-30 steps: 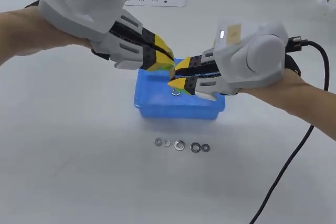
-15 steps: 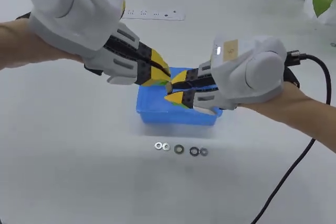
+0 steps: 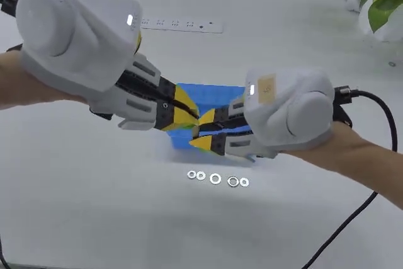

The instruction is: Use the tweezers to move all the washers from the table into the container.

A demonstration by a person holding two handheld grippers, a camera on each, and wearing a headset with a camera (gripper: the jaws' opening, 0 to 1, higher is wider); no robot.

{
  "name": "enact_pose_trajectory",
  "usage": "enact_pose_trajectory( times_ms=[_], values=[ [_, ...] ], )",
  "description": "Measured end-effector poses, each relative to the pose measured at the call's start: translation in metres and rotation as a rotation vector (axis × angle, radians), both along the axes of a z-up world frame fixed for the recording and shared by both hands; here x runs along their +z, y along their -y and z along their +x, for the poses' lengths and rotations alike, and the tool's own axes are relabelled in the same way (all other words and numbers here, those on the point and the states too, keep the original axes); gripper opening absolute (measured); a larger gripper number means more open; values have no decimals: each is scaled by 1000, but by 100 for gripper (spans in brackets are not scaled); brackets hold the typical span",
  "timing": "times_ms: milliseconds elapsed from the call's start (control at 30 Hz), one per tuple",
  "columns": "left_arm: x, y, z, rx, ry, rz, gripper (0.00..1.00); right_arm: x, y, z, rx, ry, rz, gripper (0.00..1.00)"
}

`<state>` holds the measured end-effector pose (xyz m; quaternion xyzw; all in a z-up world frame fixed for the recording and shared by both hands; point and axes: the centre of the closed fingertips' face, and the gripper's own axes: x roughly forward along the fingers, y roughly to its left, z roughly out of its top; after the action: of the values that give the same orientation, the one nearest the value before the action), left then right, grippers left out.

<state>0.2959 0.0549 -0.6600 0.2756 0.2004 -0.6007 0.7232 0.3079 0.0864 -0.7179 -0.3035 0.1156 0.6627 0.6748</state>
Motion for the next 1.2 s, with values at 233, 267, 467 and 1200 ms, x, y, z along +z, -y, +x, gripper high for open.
enact_pose_trajectory(
  times_ms=[233, 267, 467, 1200],
  values=[
    [-11, -5, -16, 24, -29, -12, 6, -12, -3, -18, 23, -18, -18, 12],
    [-13, -5, -17, 27, -33, -12, 6, -14, -4, -20, 25, -20, -20, 12],
    [-25, -6, -27, 42, -57, -23, 6, -27, -3, -32, 34, -46, -34, 12],
    [-50, -11, -12, 72, -91, -15, 6, -52, -4, -21, 5, -98, -43, 12]
  ],
)
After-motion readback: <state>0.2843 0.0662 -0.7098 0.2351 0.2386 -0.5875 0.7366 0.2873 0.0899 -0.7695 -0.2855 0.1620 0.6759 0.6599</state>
